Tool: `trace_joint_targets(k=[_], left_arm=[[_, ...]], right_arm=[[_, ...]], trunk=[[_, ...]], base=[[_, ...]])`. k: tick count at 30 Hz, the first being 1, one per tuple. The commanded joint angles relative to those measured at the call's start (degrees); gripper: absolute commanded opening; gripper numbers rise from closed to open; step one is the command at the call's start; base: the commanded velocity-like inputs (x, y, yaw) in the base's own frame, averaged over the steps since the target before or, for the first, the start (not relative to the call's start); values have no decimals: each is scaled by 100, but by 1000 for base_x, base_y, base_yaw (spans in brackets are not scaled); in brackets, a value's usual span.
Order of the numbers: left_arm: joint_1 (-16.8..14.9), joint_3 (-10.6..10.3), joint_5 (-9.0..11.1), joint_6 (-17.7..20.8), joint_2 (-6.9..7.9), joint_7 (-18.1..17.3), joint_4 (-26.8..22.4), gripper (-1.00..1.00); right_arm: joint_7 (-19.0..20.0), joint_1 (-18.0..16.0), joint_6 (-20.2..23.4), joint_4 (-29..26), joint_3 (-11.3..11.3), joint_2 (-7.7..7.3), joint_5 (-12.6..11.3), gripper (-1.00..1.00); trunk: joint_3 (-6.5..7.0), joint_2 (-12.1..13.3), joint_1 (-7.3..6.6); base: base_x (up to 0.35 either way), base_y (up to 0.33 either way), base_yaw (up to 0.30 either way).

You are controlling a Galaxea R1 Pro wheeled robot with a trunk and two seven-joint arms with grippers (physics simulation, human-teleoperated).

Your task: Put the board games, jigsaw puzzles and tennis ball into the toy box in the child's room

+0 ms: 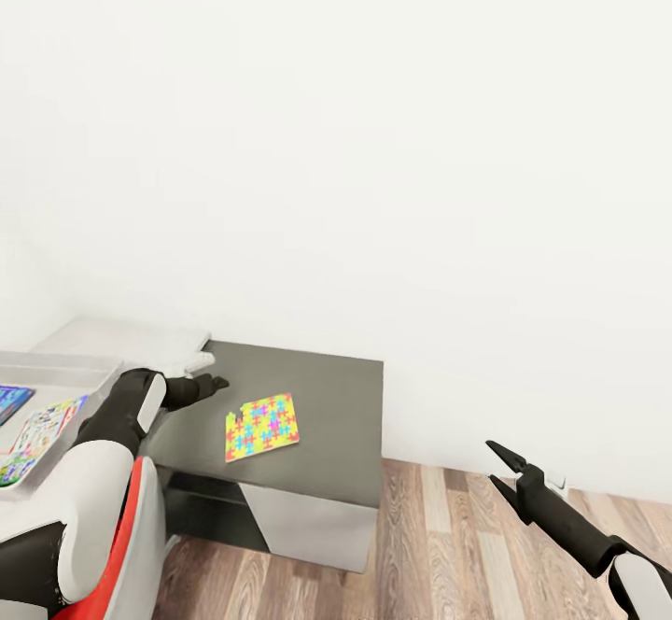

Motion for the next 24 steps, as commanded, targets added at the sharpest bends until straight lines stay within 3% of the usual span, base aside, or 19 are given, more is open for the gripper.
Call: trace_joint_targets(k=[1, 5, 10, 24], left_arm=[[-3, 17, 29, 37, -1, -5, -6, 100], [-3, 17, 29, 26, -1, -6, -11, 100], [-4, 17, 25, -283, -1, -6, -15, 100], [2, 10, -10, -445, -1, 16, 2, 100]], right_arm=[[17, -7, 36, 1, -13, 2, 1, 100], [22, -7, 36, 1, -16, 2, 1, 100], [24, -7, 36, 1, -17, 3, 1, 100], [40, -7, 36, -4, -17, 3, -1, 100]], trunk=[[-14, -12, 3], [-19, -12, 3], [-20, -12, 3], [-31, -12, 3]], base=[[0, 0, -252], [0, 0, -266], [0, 0, -241], [74, 0, -74]])
